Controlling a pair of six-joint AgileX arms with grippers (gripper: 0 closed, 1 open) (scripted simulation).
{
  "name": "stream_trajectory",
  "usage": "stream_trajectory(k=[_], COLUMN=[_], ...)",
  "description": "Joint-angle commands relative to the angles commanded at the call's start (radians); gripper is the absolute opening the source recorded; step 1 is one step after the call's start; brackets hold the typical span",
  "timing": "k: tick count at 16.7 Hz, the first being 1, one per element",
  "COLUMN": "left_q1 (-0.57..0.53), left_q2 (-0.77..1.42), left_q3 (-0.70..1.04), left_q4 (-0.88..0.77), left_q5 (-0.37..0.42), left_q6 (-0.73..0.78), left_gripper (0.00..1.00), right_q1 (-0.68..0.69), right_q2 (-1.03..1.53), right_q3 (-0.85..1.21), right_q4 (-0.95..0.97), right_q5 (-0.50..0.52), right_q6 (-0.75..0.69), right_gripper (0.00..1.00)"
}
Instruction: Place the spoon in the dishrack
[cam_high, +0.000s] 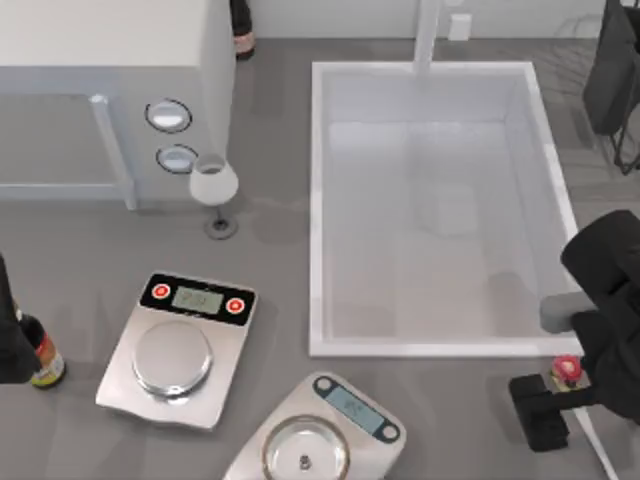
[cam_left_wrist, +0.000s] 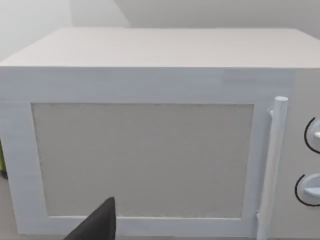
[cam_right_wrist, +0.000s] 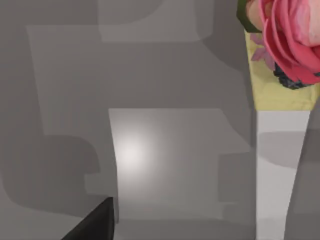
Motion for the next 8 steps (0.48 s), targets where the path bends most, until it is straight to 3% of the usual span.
stream_trajectory(k=[8], left_q1=[0.0], left_q2=[0.0], left_q3=[0.0], left_q4=[0.0], left_q5=[0.0], left_q6=[0.0], left_gripper=[1.0], right_q1=[0.0], right_q2=[0.0], right_q3=[0.0], right_q4=[0.0], right_q5=[0.0], right_q6=[0.0], right_gripper=[0.02])
